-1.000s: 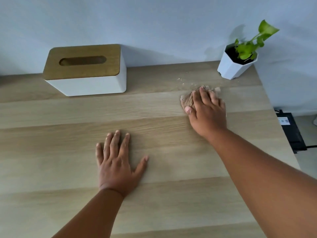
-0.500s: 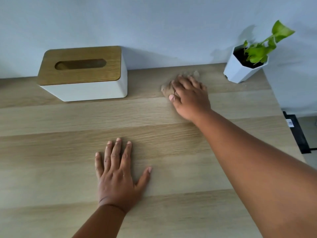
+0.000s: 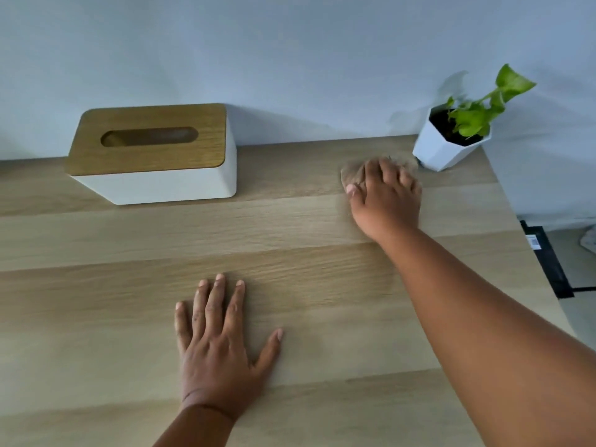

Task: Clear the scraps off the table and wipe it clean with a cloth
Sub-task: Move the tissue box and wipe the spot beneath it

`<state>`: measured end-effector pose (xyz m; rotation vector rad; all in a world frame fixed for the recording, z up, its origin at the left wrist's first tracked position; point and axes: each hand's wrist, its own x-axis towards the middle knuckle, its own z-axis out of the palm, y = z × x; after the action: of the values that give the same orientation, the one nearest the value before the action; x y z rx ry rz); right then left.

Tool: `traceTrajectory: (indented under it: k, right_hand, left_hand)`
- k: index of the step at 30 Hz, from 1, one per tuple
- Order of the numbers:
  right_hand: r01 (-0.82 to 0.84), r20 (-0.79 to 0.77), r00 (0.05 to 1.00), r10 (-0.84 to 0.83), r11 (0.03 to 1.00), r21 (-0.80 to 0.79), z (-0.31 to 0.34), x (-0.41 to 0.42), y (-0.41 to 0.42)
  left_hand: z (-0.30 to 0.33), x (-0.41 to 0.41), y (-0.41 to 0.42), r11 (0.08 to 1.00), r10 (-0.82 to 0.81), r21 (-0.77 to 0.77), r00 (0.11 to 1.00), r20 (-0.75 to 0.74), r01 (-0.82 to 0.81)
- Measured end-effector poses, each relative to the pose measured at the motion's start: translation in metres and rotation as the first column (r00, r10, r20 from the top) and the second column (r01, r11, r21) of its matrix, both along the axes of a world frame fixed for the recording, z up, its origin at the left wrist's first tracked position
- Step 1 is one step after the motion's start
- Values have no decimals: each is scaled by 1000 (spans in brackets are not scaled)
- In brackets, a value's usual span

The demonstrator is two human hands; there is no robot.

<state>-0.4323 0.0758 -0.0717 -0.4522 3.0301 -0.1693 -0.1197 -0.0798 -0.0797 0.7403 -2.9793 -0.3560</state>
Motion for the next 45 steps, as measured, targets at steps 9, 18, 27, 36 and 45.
traceTrajectory:
  k: [9, 18, 27, 36, 45]
  right_hand:
    - [-226, 3, 974, 226, 974, -24, -1, -13, -68]
    - [-346, -29, 938, 344, 935, -81, 6, 40, 39]
    - [-206, 63, 976, 209, 977, -54, 0, -1, -48]
    - [-477, -34, 878, 478, 868, -134, -2, 60, 25]
    - [-138, 1, 990, 139, 988, -69, -7, 12, -64]
  left_hand:
    - [1, 0, -2, 1000, 0, -7, 999, 49, 0]
    - [0, 1, -2, 1000, -2, 12, 1000, 22, 2]
    - [-2, 1, -3, 1000, 3, 1, 999, 41, -3]
    - [-4, 2, -2, 1000, 2, -6, 1000, 23, -2]
    - [-2, 1, -2, 1000, 3, -15, 1000, 27, -3]
